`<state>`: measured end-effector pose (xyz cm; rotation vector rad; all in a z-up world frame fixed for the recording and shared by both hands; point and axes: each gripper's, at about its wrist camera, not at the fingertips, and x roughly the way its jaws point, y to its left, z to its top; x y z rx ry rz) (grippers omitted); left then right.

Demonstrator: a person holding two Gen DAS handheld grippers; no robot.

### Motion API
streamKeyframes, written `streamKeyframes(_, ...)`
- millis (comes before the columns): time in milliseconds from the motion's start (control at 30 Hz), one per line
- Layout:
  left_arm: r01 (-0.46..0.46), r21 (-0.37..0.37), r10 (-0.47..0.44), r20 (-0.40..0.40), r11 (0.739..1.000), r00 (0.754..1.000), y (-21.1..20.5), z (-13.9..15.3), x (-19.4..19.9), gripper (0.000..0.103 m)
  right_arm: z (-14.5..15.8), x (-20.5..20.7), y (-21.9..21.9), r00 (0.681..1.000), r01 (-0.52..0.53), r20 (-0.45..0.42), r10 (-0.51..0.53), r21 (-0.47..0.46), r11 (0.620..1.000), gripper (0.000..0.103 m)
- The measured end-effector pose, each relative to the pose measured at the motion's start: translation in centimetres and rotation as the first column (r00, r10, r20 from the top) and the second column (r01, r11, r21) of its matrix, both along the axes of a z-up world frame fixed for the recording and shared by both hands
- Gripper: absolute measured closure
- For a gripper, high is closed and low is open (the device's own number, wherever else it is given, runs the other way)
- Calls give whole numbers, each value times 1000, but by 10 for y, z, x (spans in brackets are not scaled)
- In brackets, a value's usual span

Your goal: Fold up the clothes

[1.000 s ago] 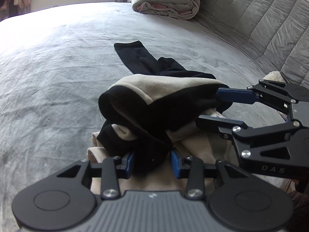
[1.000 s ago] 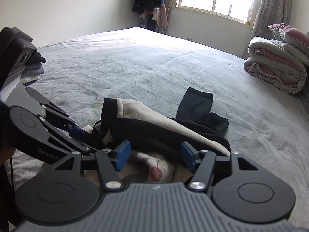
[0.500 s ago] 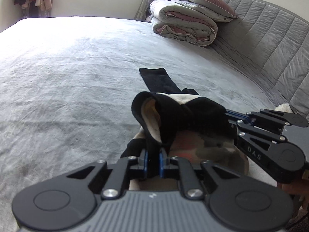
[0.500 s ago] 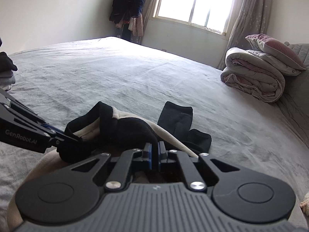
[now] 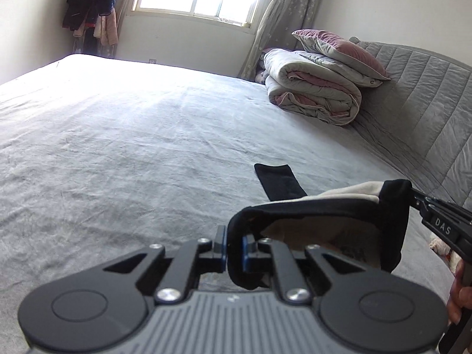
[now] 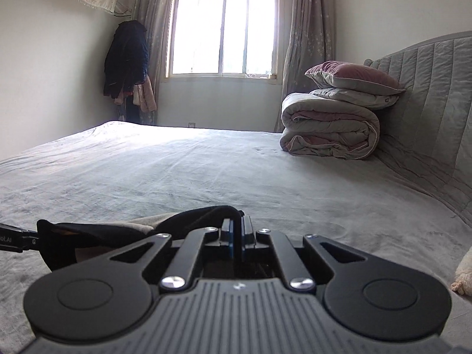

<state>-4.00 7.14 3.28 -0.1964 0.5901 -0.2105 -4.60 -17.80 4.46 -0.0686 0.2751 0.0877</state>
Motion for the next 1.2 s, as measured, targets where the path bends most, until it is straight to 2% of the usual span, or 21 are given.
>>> streamKeyframes(233, -29, 17, 26, 169, 999, 985, 1, 38, -33, 94, 22, -34, 6, 989, 16, 146, -6, -70, 997, 99)
streamKeyframes(467, -29, 72, 11, 245, 997, 970, -7, 77, -34, 94, 48, -32, -4, 987, 19, 162, -11, -47, 999, 99)
streamKeyframes(600, -36, 112, 6, 260, 993, 965, -11, 96, -5, 94, 61, -6, -6, 988, 11, 155, -3, -48, 999, 99)
streamKeyframes(833, -76, 199, 24, 253, 977, 967, -21, 107, 69, 94, 47, 56, 4, 991, 16, 136, -1, -113, 993, 99)
streamKeyframes(1067, -110, 276, 48, 222, 955, 974, -30, 86, 141, 94, 32, 118, 13, 993, 21, 117, 0, -180, 983, 99)
streamKeyframes(1200, -118, 288, 72, 165, 950, 984, -37, 63, 183, 94, 16, 150, 15, 997, 21, 83, -4, -199, 980, 99)
